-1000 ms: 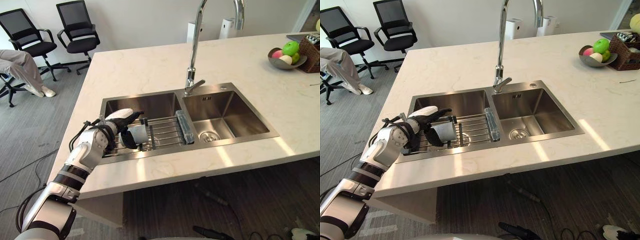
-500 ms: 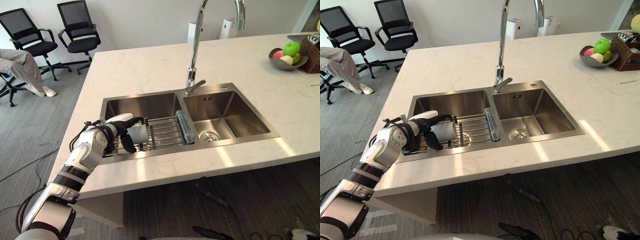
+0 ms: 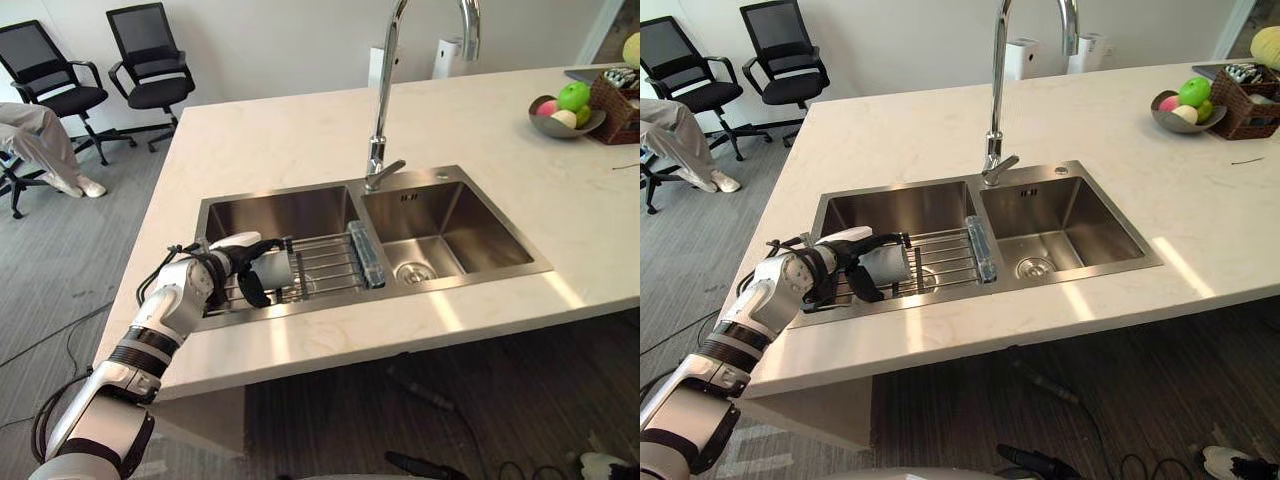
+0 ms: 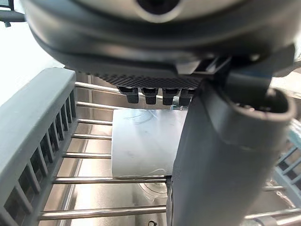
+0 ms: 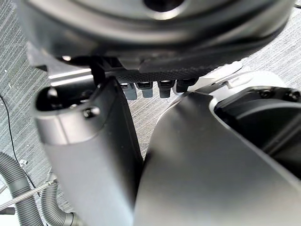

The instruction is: Walk over to the sink, pick up the cup, carry it to the dishwasher, place the cup inside the dishwasher, then close the dishwasher door

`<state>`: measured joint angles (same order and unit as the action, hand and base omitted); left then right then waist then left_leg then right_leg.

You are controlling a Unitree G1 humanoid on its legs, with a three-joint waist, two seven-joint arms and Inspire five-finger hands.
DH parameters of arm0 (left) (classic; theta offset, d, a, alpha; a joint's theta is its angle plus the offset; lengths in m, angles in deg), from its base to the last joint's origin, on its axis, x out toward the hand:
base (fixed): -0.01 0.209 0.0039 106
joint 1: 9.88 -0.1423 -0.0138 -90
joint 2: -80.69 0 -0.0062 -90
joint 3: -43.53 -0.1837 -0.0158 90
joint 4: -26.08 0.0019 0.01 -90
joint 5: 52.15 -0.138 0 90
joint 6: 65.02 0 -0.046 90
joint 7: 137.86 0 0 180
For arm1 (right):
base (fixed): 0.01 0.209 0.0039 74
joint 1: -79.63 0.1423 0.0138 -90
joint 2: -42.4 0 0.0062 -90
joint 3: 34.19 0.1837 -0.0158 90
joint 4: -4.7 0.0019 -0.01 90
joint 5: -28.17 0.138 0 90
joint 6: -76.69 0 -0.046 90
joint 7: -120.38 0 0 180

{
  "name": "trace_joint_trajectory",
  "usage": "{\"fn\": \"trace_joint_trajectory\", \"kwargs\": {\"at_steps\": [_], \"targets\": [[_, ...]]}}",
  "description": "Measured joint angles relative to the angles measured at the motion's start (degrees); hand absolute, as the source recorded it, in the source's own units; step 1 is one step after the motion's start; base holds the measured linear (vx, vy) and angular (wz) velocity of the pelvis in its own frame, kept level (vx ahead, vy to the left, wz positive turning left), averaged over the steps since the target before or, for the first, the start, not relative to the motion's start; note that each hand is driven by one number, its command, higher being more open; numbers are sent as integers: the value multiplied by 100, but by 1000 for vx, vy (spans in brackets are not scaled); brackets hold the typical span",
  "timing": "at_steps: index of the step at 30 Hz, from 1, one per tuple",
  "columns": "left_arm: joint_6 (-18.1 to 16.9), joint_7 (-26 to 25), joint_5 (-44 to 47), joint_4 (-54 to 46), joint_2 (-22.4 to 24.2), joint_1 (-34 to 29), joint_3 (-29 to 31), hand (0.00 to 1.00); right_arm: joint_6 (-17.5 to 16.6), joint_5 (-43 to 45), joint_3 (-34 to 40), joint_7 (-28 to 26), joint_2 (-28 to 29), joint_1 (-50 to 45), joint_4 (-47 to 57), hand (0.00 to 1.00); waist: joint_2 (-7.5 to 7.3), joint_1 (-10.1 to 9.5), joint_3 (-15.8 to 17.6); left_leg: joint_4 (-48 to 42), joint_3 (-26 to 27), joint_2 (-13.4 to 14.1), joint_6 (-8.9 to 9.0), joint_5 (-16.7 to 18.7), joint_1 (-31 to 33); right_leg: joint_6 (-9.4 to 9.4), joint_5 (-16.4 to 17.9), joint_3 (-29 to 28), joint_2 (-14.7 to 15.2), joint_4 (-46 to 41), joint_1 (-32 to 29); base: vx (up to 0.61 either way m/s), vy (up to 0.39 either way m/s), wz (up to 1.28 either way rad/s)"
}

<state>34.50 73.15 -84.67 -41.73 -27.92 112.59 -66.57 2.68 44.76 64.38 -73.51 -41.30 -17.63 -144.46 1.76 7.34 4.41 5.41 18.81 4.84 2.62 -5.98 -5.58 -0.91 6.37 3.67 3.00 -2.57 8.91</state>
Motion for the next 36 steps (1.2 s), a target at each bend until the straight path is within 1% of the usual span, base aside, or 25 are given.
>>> {"fn": "trace_joint_trajectory", "kwargs": {"at_steps": [5,6,11,13,15,18,22,24,29,30,33,36], "targets": [[-61,9,-4,512,39,179,-123,100,2,-1,0,-20,0,0,11,100,-2,59,-1,0,36,1,0,10,-14,0,-1,-30,-3,0,-4,0,0,-2],[-67,10,-7,613,49,206,-123,0,2,-2,0,-28,-1,0,12,100,-3,69,0,0,52,2,2,16,-21,0,-1,-44,-4,0,-5,2,-2,-10],[-225,-16,-46,1014,73,347,-117,0,7,-4,-1,-58,-3,-1,24,100,-20,111,-7,0,108,0,11,47,-45,0,-1,-84,-4,8,-4,7,-4,-6],[-251,-208,-137,1161,121,399,-90,0,16,-7,-1,-68,-4,-1,26,100,-26,124,-6,0,119,0,13,53,-48,0,-1,-109,-4,17,-4,0,0,0],[-257,-278,-207,1238,132,443,-51,0,18,-39,-2,-76,-4,-1,26,100,-31,131,-9,0,131,1,18,59,-53,0,-1,-122,-4,23,-4,0,-4,-2],[-386,-678,-244,1480,209,442,-52,0,18,-48,-5,-86,-4,1,26,100,-39,136,-7,0,141,-1,18,66,-55,0,-1,-127,-4,33,-4,0,-3,-1],[-739,-1274,-215,1601,256,295,-57,0,18,-46,-10,-101,-3,4,27,100,-61,123,7,0,136,-3,19,70,-52,0,-1,-109,-3,41,2,0,0,0],[-818,-1509,-128,1601,257,208,-57,0,18,-46,-12,-104,-3,4,27,100,-64,122,9,0,133,-3,19,70,-52,0,-1,-105,-2,41,2,0,0,0],[-858,-2132,264,1562,257,22,23,0,-5,-44,-13,-116,13,1,32,100,-94,101,27,0,110,-7,19,70,-37,-1,0,-78,3,43,1,-1,-2,1],[-872,-2224,403,1532,257,-37,98,0,-14,-43,-13,-116,14,-1,33,100,-104,88,34,-1,98,-8,19,70,-28,-3,1,-63,3,46,1,1,-2,6],[-891,-2480,980,1022,258,-389,414,0,-44,-36,-12,-121,23,-30,33,100,-121,31,45,-2,56,-8,19,69,6,-9,5,-20,1,52,-5,1,-2,7],[-955,-2737,1792,-86,313,-859,888,0,-47,-37,-11,-157,24,-80,29,100,-151,-110,62,-4,-50,-12,25,60,56,-29,18,76,0,49,-2,7,-22,16]]}}
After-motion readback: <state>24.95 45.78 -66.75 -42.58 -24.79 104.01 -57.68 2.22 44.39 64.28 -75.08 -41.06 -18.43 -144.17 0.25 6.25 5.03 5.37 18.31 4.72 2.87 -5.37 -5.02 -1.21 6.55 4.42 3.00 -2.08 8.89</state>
